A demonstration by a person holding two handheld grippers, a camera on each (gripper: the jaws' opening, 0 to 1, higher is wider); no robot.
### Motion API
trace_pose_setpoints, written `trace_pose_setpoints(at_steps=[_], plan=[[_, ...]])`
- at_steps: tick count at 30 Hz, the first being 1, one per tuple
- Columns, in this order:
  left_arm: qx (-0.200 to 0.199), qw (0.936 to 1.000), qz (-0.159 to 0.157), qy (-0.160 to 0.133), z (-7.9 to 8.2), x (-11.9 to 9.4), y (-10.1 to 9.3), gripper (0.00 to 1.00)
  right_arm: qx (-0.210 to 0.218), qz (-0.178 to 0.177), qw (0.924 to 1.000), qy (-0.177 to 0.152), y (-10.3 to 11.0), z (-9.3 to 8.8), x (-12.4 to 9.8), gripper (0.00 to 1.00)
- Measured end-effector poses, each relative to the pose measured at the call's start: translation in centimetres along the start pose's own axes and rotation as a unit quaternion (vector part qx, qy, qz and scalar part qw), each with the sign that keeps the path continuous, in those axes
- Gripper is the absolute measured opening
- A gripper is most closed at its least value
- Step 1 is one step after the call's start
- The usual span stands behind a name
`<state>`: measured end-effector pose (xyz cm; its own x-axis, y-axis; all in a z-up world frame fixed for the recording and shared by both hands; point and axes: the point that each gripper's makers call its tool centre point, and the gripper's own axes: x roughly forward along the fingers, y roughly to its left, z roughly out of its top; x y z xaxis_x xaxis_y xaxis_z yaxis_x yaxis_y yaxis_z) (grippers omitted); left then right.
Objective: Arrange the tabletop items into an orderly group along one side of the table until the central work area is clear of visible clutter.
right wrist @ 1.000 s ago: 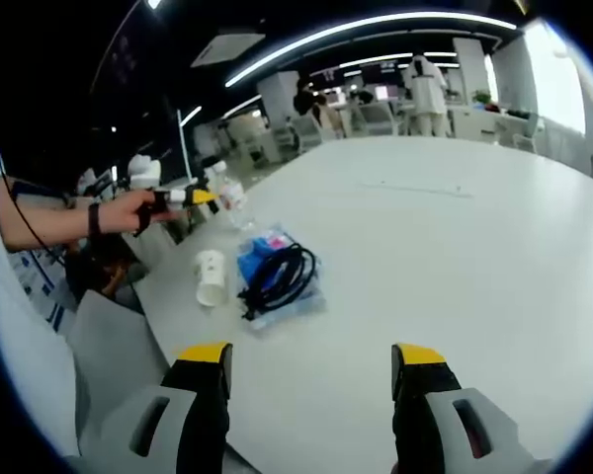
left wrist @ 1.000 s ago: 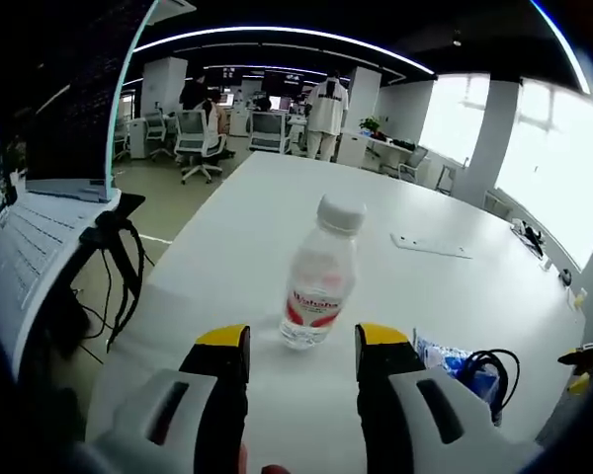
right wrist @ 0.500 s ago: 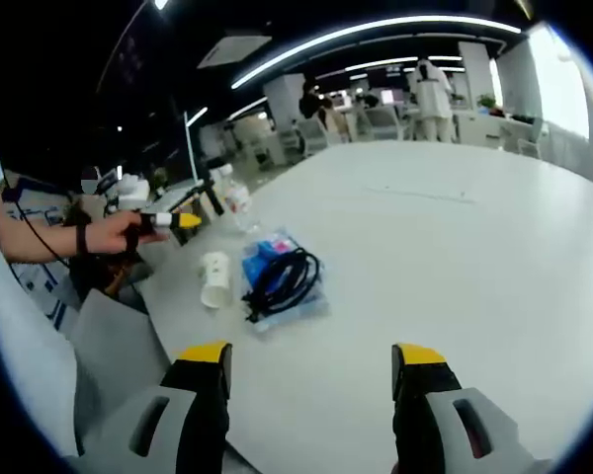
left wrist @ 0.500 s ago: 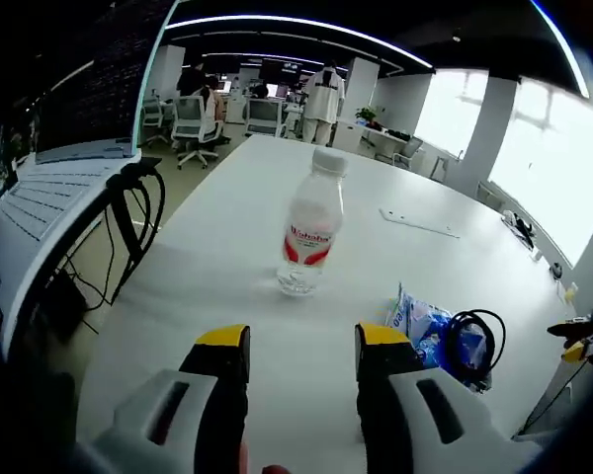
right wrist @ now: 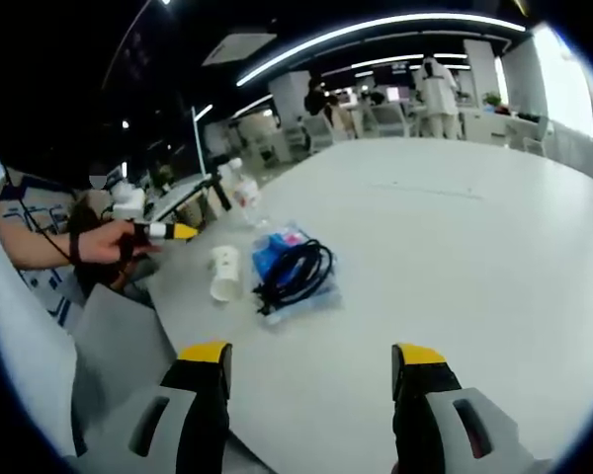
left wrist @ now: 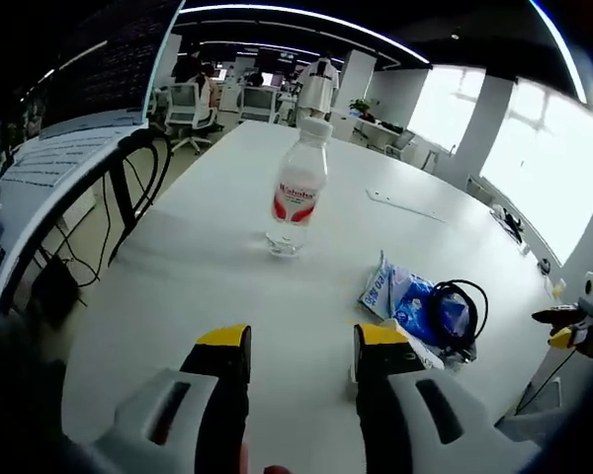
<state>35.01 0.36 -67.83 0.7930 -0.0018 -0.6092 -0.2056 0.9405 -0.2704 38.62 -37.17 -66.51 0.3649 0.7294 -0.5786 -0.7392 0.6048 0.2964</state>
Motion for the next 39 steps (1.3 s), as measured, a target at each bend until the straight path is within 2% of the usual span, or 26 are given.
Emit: trace_pose_setpoints(at_steps=[8,18,23,29,34,39], plan=[[-0.003,0.9996,-0.027,0.005,-0.8,-0.5,-1.0,0.38,0.0,-0.003,1.0,0.0,0.3,-0.3,-0.3,0.67],[0.002,0.9978,-0.064,0.019,-1.5,-0.1,-2.1,0.38,0.008,-0.01,0.9999,-0.001,0.6,-1.1,-0.5,0.67],[0.012,0.9955,-0.089,0.029,-2.0,0.2,-3.2,0.38,0.01,-0.01,0.9999,0.001,1.0,-1.4,-0.5,0.67],[0.005,0.9927,-0.114,0.039,-2.6,1.0,-4.1,0.38,0.01,-0.009,0.9999,0.001,1.1,-1.5,-0.4,0.67],[0.014,0.9903,-0.13,0.047,-2.4,1.4,-4.8,0.38,0.01,-0.01,0.9999,0.001,1.0,-1.5,-0.5,0.67],[0.03,0.9851,-0.158,0.059,-2.3,2.1,-6.0,0.39,0.012,-0.011,0.9999,0.001,0.8,-1.6,-0.5,0.66]])
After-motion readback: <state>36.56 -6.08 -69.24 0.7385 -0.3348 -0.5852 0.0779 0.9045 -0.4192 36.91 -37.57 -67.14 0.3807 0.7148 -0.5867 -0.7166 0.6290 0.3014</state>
